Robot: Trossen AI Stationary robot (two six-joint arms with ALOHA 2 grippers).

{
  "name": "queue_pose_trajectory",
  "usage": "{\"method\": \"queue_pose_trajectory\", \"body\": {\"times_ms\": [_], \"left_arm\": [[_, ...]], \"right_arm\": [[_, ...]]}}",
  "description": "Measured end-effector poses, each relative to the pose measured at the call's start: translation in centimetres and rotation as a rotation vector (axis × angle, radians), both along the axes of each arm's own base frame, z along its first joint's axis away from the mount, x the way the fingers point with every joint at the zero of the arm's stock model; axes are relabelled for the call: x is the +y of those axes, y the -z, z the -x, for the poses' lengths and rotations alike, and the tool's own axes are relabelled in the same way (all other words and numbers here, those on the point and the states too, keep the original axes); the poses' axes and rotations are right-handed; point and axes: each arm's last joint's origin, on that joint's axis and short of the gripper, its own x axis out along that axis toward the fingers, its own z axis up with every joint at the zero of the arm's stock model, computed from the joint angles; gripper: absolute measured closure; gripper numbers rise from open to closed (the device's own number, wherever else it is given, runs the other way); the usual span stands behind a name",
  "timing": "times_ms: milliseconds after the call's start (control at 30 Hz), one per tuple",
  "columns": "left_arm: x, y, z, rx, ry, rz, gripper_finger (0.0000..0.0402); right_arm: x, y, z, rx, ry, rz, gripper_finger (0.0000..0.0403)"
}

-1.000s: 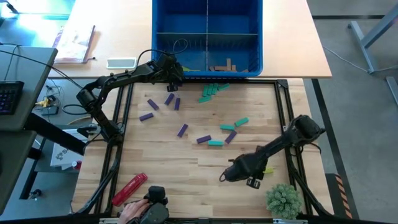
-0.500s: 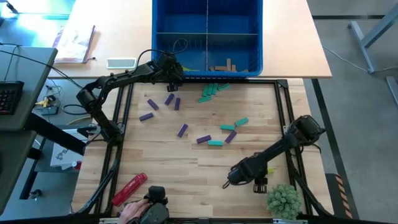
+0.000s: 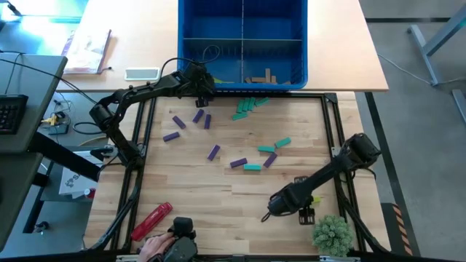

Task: Sort blocks

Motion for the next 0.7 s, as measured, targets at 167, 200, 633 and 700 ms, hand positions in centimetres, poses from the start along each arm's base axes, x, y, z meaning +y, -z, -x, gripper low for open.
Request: {"method": "queue_pose_trajectory", "body": {"times_ms": [167, 200, 633, 700], "left_arm": [[0.0, 0.0, 0.0, 0.000, 0.000, 0.000, 0.0321], [0.0, 0.0, 0.0, 0.000, 0.000, 0.000, 0.0321], [0.0, 0.0, 0.0, -0.001, 0.000, -0.001, 0.0321], [0.0, 0.0, 0.0, -0.001, -0.001, -0.001, 0.0321]], "right_arm": [[-0.1, 0.3, 0.3, 0.026, -0.018, 0.064, 0.0155], [-0.1, 0.4, 0.3, 0.019, -0.017, 0.059, 0.0155], [-2.0, 4.1, 2.7, 0.096, -0.033, -0.007, 0.0155], [-2.1, 4.1, 2.5, 0.081, -0.046, -0.035, 0.0155]]}}
